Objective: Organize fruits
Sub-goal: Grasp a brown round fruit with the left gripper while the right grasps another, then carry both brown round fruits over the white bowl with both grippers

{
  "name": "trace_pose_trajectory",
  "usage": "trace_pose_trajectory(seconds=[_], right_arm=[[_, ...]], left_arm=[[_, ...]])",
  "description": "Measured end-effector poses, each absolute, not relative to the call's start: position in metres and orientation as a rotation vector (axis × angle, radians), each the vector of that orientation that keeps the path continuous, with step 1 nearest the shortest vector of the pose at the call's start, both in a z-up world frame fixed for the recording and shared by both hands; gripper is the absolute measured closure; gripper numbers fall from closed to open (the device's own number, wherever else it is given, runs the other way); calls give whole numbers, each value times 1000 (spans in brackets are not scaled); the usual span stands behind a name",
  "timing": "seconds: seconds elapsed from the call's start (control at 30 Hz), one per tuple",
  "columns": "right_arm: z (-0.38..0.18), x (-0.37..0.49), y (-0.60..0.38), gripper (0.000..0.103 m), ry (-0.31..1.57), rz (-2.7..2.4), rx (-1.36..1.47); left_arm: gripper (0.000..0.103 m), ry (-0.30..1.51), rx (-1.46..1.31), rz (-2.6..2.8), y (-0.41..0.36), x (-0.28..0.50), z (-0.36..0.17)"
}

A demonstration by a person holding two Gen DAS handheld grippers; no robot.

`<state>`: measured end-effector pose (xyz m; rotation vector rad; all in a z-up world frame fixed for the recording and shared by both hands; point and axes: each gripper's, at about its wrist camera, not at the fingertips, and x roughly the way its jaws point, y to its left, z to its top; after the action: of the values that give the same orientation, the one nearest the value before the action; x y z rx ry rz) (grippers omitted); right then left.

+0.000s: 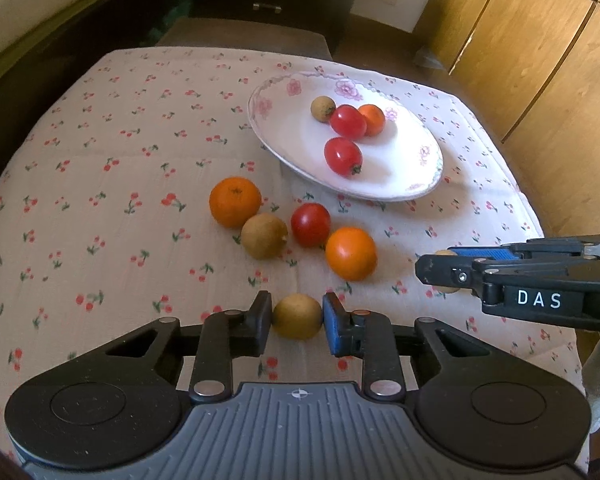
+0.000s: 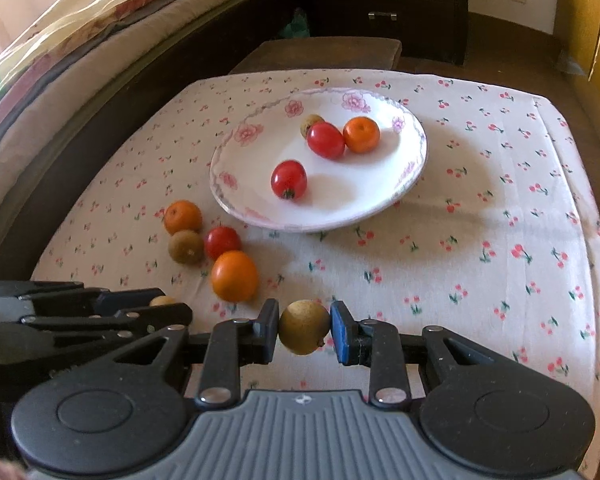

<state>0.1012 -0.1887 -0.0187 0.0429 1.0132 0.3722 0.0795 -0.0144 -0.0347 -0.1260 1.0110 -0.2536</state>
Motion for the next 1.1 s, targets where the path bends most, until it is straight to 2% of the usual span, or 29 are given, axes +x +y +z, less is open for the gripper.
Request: trace_pose_trajectory(seconds=[0.53,0.8,1.0,1.1], right_arm=[[-33,65,-178,73,1067,397,-44],[-33,63,-177,72,1060,385,-47],[-32,55,-172,73,1054,357,-88],[-30,51,-173,74,1050,350,-89]], left_arm=[[66,1011,-73,-259,-22,52,-36],[58,994,-55,-260,-26,48,-37],[61,996,-40,-250,-28,42,-36],[67,995,-34,-239,-28,40,-36]])
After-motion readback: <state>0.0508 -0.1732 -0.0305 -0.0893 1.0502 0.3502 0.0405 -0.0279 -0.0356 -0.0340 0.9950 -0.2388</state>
